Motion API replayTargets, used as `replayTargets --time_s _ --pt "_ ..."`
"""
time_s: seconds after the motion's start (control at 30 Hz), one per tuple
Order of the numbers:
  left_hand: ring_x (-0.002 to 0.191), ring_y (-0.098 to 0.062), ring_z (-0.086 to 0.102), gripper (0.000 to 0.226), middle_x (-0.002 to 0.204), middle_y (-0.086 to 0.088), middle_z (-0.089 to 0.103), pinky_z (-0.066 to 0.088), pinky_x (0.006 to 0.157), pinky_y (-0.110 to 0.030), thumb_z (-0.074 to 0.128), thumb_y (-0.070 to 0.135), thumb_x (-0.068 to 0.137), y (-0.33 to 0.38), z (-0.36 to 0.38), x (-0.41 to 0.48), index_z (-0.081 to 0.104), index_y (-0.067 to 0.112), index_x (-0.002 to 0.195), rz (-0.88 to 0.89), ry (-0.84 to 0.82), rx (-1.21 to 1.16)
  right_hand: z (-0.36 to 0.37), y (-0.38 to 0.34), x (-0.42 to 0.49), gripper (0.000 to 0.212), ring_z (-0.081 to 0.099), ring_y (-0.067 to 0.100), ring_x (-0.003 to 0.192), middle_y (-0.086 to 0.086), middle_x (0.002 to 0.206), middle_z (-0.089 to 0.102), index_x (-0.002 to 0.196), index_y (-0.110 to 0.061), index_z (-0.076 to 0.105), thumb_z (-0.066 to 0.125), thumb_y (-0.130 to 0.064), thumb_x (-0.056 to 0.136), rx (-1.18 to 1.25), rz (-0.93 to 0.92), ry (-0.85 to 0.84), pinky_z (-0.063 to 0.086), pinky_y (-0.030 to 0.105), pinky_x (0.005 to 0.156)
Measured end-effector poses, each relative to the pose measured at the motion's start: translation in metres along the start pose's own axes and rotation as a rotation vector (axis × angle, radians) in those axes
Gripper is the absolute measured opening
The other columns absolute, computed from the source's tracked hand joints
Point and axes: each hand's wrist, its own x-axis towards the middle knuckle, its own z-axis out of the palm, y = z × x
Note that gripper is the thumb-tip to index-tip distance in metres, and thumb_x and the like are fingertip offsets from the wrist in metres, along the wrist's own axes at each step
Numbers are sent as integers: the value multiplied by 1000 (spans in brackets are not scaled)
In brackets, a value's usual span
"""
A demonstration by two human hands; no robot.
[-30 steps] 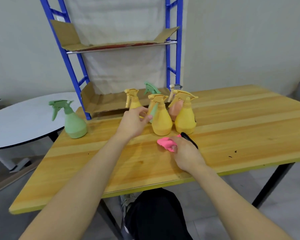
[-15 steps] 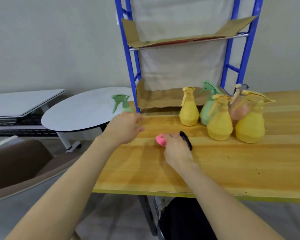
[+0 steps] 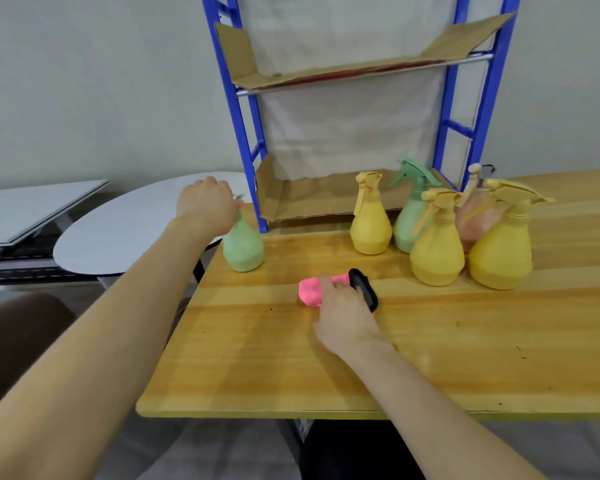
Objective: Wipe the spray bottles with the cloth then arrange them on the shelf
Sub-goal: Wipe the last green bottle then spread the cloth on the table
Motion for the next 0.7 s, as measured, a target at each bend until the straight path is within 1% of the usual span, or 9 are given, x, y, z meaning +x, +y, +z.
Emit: replayTargets --time_s 0.07,0.13,0.33,0.37,0.43,0.47,0.5,0.63,0.7 --pt "98 -37 61 42 105 -17 61 45 76 -42 46 42 113 -3 0 9 63 3 114 -28 -92 -70 0 2 1 68 65 27 115 7 119 70 152 -16 43 65 -5 89 24 0 2 40 44 119" --pt "93 -35 59 39 103 -16 61 45 72 -42 50 43 112 -7 5 13 58 5 111 -60 -159 -162 -2 3 2 65 67 27 110 7 114 71 151 -17 45 64 -4 90 75 17 -16 46 45 115" --pt "90 -37 67 29 97 -16 73 54 74 -44 52 37 109 -10 5 -3 63 11 107 -62 -106 -384 -14 -1 7 47 66 30 115 9 116 71 147 -20 53 56 -9 102 267 123 -104 47 52 115" --pt "88 -38 67 26 96 -16 74 56 75 -46 52 37 109 -7 3 -9 62 12 108 -54 -98 -414 -15 0 9 43 66 30 114 8 116 71 145 -21 55 55 -12 103 305 149 -116 53 51 108" --pt "86 -37 69 23 94 -15 75 59 77 -49 54 36 109 0 -2 -24 62 15 109 -30 -86 -474 -19 2 13 33 68 27 105 7 114 70 139 -19 59 49 -17 108 380 196 -123 59 39 79" --pt "86 -35 69 22 92 -13 76 60 78 -50 54 36 109 5 -7 -33 62 16 109 -11 -83 -495 -23 5 12 30 68 26 101 6 111 69 136 -18 60 46 -19 110 430 216 -114 53 33 68" --pt "84 -33 70 21 91 -11 77 60 78 -50 54 36 109 10 -14 -43 62 17 108 12 -81 -513 -27 9 11 28 67 26 101 6 110 68 132 -17 61 42 -22 112 484 235 -101 47 31 66" --pt "79 -24 73 16 78 3 77 60 70 -41 53 33 111 26 -39 -84 64 23 103 129 -76 -609 -38 34 -4 34 67 27 105 6 116 71 135 -17 64 42 -30 113 792 359 45 51 41 87" --pt "77 -24 73 15 76 6 76 60 72 -42 53 32 111 36 -46 -103 64 27 102 207 -79 -657 -39 45 -19 31 68 28 105 3 110 71 133 -18 65 44 -30 112 965 439 174 51 40 81"
